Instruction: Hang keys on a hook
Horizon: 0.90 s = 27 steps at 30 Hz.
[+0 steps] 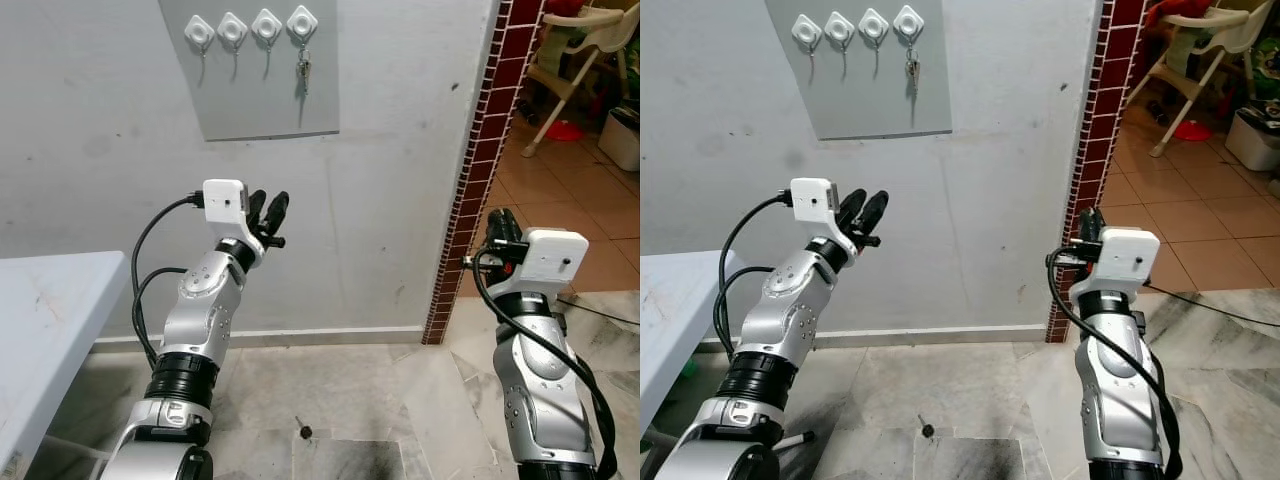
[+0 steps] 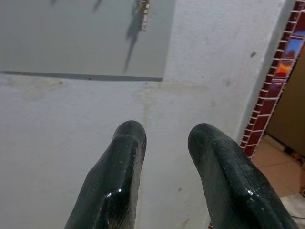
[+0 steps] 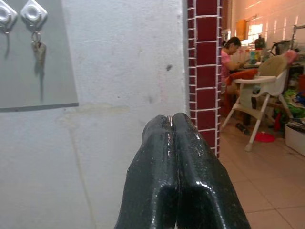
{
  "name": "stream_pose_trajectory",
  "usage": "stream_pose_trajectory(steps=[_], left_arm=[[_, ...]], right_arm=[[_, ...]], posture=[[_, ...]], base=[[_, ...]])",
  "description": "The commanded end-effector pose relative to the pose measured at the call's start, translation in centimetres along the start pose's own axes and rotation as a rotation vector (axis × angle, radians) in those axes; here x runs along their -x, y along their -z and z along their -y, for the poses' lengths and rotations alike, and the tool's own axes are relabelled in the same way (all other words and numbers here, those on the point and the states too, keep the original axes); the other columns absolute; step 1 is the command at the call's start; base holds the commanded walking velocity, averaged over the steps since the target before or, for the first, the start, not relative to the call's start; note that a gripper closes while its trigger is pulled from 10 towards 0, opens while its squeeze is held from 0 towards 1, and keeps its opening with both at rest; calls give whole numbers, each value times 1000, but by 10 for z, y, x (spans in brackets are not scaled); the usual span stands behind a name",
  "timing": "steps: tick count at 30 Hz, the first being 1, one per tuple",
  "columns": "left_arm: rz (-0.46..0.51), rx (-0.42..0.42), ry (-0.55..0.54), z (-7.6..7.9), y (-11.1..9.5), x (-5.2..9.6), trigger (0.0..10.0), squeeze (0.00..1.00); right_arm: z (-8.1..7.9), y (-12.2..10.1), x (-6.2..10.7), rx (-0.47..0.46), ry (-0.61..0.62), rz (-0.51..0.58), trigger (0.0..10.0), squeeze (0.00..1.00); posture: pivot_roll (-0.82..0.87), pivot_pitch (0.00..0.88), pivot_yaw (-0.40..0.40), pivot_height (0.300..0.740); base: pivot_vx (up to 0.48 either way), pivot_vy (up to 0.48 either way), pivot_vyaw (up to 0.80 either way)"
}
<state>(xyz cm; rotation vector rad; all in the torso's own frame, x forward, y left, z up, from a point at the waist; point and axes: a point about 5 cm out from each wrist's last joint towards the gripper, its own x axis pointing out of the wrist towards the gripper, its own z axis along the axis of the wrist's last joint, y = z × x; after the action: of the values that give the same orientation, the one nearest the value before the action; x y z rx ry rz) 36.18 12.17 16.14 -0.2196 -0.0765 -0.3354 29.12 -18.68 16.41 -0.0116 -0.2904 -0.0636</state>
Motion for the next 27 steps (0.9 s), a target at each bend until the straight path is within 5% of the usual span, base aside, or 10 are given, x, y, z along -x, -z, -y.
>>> stream_pose_trajectory(steps=[1, 23, 27], left_arm=[[12, 3, -29, -9, -5, 0, 10000, 0], [17, 15, -69, -16, -6, 2, 10000, 0], [8, -12, -83, -15, -5, 2, 10000, 0]], right_arm=[[-5, -2, -5, -1, -20, 7, 10000, 0], [-9, 1, -6, -16, -48, -3, 10000, 0], [-10, 1, -6, -16, -51, -5, 10000, 0]], posture=[[-3, 0, 51, 740], [16, 0, 34, 740], [17, 0, 34, 740]], base=[[0, 352, 0], [0, 459, 0], [0, 0, 0]])
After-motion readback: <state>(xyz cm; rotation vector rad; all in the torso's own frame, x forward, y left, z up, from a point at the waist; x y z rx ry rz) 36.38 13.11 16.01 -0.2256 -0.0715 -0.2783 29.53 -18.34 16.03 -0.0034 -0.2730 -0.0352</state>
